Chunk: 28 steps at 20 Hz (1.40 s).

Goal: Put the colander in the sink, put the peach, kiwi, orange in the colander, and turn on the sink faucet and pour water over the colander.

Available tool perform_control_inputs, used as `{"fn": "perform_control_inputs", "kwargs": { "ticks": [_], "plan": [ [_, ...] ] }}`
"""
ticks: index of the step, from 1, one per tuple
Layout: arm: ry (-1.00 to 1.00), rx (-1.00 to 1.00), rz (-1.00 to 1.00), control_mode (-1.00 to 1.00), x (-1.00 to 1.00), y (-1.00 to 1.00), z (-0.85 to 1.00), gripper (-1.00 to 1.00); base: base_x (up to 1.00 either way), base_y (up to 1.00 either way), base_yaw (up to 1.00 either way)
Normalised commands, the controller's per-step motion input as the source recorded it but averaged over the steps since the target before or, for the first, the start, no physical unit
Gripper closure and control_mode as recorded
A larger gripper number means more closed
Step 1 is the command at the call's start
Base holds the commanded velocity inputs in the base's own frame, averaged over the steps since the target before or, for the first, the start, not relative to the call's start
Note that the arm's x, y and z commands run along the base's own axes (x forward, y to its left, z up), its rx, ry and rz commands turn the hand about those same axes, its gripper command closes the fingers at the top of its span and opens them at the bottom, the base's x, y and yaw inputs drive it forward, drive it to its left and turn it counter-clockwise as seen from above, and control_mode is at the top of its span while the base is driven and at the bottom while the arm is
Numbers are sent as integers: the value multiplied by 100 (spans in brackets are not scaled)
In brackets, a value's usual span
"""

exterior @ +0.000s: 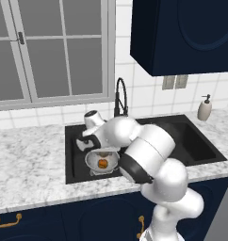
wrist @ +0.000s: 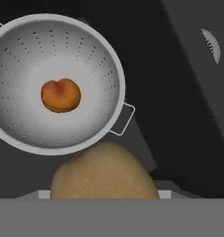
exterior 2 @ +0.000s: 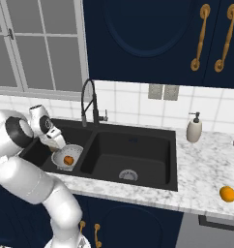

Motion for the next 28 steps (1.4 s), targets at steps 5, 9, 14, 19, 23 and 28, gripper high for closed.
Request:
{"fn": "perform_control_inputs", "kwargs": {
  "ticks": [5,9,14,19,23,28],
  "plan": [
    [13,-14,20,-100,23,-3,-36,100,0,0,0],
    [1,-3,15,-100,17,-7,-20,100,0,0,0],
    [0,0,2,-100,16,-7,-7,100,0,0,0],
    [0,0,-1,-100,3,-11,-13,100,0,0,0],
    [0,0,-7,-100,0,-29,-9,100,0,0,0],
    [0,0,-12,-100,0,-45,-24,100,0,0,0]
  ]
}}
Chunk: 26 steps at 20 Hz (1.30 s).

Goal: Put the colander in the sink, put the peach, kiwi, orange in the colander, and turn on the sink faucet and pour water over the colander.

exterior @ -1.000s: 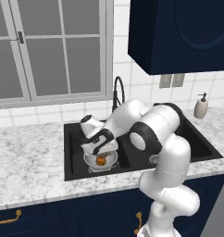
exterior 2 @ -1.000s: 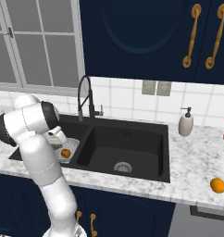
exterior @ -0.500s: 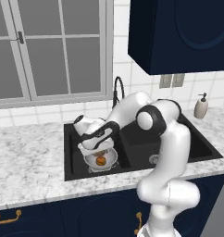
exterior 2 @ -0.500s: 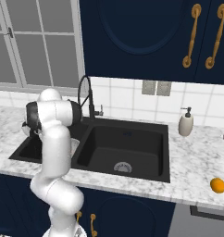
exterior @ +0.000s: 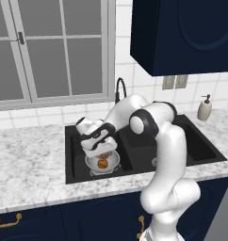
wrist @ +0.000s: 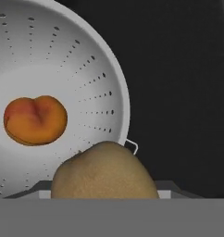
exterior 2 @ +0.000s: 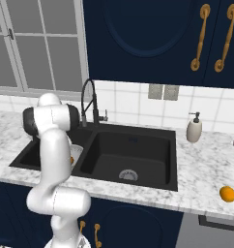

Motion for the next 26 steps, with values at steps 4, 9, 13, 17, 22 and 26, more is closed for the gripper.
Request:
{"fn": "perform_control_inputs", "kwargs": {
  "ticks": [4,9,13,17,22,26],
  "plan": [
    [-1,13,-3,-100,0,-29,-30,100,0,0,0],
    [-2,15,-1,-100,0,-13,-22,100,0,0,0],
    [0,4,-4,-100,0,-3,-19,100,0,0,0],
    [0,0,-8,-100,4,0,-16,100,0,0,0],
    [0,0,-9,-100,17,0,-14,100,0,0,0],
    [0,0,-9,-100,22,0,-13,100,0,0,0]
  ]
}}
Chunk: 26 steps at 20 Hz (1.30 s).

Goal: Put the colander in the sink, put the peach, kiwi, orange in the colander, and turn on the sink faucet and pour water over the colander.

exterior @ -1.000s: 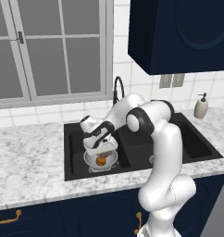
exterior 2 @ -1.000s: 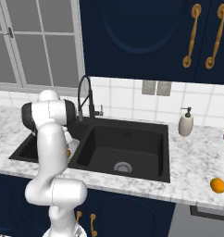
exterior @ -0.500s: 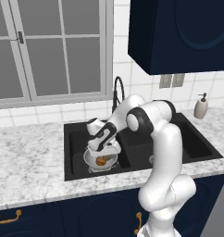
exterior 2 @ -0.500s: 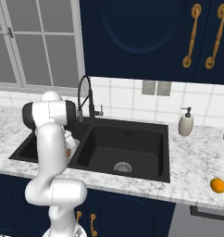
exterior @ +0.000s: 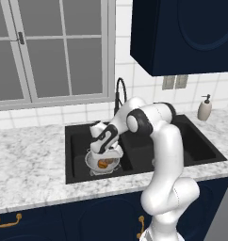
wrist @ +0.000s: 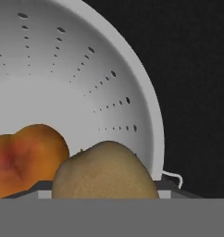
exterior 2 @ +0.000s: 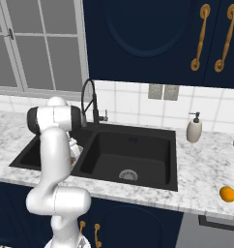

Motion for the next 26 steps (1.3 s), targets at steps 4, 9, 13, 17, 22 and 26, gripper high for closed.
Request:
{"fn": "perform_control_inputs", "kwargs": {
  "ticks": [4,9,13,17,22,26],
  "plan": [
    [0,0,-8,-100,17,0,-20,100,0,0,0],
    [0,0,-8,-100,9,0,-22,-100,0,0,0],
    [0,0,-7,-100,5,0,-12,-100,0,0,0],
    [-1,0,-2,-100,0,0,11,-100,0,0,0],
    [-7,0,0,-100,-13,-1,41,-100,0,0,0],
    [-13,0,0,-100,-35,-5,68,-100,0,0,0]
  ]
}}
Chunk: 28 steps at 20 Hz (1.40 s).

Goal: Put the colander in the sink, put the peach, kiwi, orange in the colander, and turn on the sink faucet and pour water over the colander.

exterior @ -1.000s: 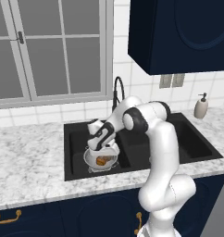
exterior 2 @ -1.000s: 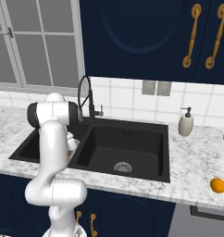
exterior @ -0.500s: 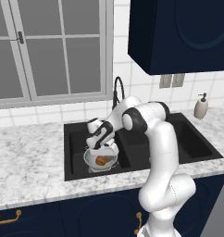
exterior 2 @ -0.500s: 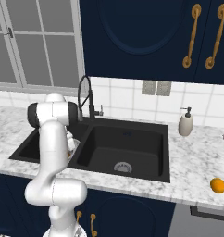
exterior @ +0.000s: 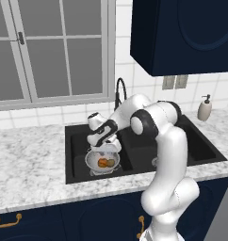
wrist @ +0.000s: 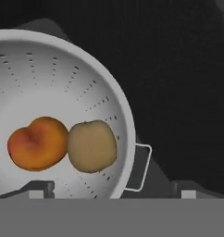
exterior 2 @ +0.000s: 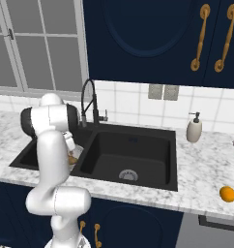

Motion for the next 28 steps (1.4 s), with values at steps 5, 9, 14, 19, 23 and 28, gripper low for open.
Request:
{"fn": "perform_control_inputs", "kwargs": {
  "ticks": [5,9,14,19,23,28],
  "plan": [
    [-15,0,0,-100,-67,-28,59,-100,0,0,0],
    [-21,1,0,-100,-85,-49,45,-100,0,0,0],
    [-3,1,0,-100,-74,-51,57,-100,0,0,0],
    [-1,0,0,-100,-79,-59,59,-100,0,0,0],
    [0,0,0,-100,-77,-59,51,-100,0,0,0],
    [0,0,3,-100,-66,-76,38,-100,0,0,0]
  ]
}}
